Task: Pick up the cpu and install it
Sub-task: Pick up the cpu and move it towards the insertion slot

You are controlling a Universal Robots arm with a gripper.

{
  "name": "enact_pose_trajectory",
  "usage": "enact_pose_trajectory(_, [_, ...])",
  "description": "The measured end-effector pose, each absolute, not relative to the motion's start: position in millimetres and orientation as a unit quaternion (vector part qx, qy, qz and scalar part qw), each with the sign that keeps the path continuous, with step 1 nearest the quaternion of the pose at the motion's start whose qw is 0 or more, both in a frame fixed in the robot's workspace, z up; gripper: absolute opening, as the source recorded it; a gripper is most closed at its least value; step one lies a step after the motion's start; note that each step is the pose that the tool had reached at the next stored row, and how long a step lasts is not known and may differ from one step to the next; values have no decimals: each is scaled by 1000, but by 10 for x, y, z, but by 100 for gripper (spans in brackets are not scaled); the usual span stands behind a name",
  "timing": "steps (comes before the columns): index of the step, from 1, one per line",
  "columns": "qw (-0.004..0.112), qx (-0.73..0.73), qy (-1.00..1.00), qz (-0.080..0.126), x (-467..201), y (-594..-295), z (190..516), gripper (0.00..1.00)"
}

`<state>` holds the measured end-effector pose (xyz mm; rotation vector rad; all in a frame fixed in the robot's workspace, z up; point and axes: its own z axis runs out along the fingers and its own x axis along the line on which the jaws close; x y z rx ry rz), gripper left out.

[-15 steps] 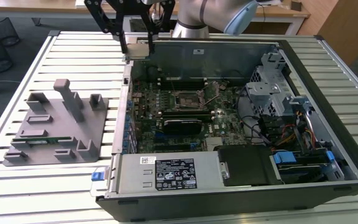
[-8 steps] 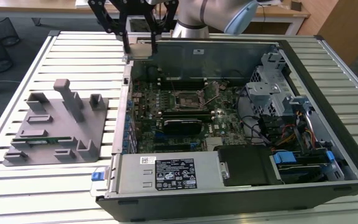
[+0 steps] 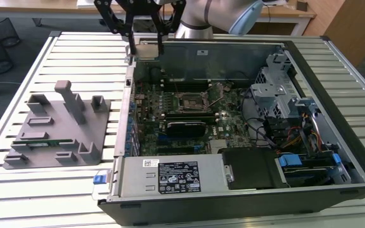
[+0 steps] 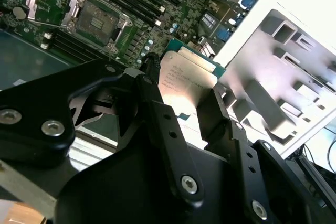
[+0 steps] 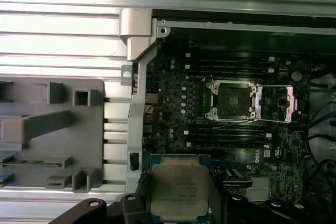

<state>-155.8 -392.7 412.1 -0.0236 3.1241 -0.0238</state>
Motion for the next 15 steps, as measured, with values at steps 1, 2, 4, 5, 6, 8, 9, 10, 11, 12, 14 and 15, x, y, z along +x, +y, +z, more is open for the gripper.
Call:
enact_pose_trajectory(1, [9,-8,1000,-8,-1551,-3927,4121,53])
enact_pose_trajectory(2, [9,-8,1000,-8,-1543,-3927,4121,53])
enact_pose_trajectory(4, [9,-8,1000,-8,-1530,-3927,4121,53])
enact_pose_trajectory(5, [9,-8,1000,-8,-1524,-3927,4121,53])
enact_pose_trajectory(6, [9,-8,1000,-8,-1517,-3927,4121,53])
enact_pose_trajectory(8, [9,-8,1000,-8,-1503,-3927,4121,53])
enact_pose_trajectory(9, [9,-8,1000,-8,-1497,-3927,4121,53])
enact_pose_trajectory(10, [9,-8,1000,-8,-1489,-3927,4121,53])
enact_pose_trajectory(11, [9,-8,1000,-8,-1482,-3927,4121,53])
enact_pose_trajectory(12, [9,-8,1000,-8,-1474,-3927,4121,53])
enact_pose_trajectory(14, [9,-8,1000,-8,-1457,-3927,4120,53])
enact_pose_trajectory(15, [9,-8,1000,-8,-1449,-3927,4120,53])
